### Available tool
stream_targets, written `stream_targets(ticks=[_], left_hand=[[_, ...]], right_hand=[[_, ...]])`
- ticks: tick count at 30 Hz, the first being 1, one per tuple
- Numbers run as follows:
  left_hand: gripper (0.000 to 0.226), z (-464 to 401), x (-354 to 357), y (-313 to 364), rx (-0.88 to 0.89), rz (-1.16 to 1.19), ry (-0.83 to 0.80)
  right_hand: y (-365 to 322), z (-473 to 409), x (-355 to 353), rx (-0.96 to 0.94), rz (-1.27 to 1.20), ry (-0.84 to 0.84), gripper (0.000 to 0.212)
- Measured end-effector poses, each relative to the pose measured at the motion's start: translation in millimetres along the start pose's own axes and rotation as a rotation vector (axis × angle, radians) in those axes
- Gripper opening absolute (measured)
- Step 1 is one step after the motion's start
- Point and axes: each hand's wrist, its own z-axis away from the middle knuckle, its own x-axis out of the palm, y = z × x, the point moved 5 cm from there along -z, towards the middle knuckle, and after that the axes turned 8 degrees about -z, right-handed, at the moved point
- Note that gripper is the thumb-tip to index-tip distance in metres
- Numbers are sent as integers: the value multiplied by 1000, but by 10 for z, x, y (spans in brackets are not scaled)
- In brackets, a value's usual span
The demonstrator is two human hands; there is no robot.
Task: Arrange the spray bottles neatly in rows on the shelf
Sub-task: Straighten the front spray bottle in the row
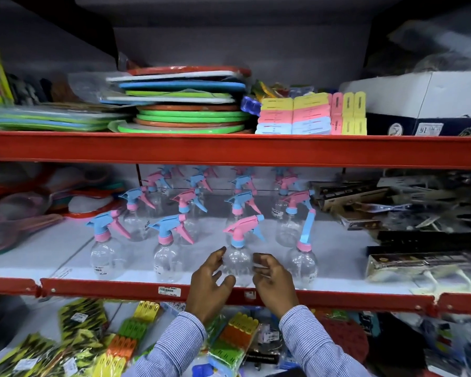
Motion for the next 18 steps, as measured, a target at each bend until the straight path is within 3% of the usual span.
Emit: stream_targets(ticks=[6, 18], left_hand=[[73, -17, 31, -47, -9, -3, -120], [84, -43, 50, -74, 3, -2, -143]], right_hand=[[-5, 15, -5, -4, 21, 12, 37], [-10, 22, -3, -12, 27, 14, 35]])
